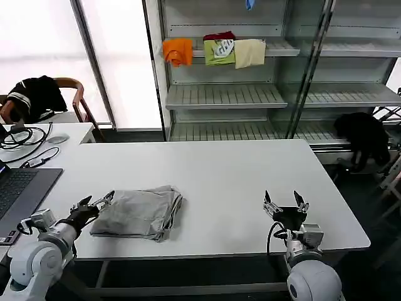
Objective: Fold and organize the clothes.
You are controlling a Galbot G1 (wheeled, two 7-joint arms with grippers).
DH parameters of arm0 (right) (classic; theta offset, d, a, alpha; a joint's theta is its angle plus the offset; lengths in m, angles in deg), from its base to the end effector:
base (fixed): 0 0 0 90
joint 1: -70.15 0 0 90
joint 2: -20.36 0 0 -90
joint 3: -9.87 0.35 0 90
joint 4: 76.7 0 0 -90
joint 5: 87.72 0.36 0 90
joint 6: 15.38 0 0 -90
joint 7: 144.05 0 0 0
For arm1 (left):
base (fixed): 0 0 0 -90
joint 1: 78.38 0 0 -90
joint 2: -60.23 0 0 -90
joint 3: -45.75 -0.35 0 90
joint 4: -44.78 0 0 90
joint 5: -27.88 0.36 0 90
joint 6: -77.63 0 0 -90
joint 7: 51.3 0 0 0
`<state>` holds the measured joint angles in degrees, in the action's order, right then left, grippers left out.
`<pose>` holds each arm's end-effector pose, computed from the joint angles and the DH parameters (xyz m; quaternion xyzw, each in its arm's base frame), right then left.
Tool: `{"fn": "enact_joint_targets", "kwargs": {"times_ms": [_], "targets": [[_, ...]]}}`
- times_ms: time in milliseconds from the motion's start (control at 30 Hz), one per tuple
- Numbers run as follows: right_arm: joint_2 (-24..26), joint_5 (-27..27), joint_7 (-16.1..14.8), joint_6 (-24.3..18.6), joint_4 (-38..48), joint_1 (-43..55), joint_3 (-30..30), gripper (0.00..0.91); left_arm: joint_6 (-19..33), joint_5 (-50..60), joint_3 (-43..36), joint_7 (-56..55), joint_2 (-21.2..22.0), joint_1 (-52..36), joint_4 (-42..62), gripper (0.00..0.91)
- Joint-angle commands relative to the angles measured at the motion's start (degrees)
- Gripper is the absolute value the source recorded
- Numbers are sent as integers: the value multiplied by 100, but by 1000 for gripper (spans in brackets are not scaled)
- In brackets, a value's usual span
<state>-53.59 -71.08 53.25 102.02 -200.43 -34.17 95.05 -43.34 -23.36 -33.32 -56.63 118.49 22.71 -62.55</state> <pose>0.2517 -0.0173 -0.2203 -0.0287 -0.9954 0.0104 0.0906 0.2980 0.1831 -0.2339 -0.0096 -0.9717 0.1365 0.1924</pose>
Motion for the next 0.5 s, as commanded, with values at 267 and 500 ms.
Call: {"fn": "enact_joint_targets", "kwargs": {"times_ms": [267, 500], "targets": [[-23, -42, 6, -26, 33, -56, -28, 907, 61, 201, -47, 191, 67, 51, 466, 907], [-33, -52, 7, -25, 60, -55, -35, 907, 41, 262, -165, 257, 112, 68, 337, 907]]}}
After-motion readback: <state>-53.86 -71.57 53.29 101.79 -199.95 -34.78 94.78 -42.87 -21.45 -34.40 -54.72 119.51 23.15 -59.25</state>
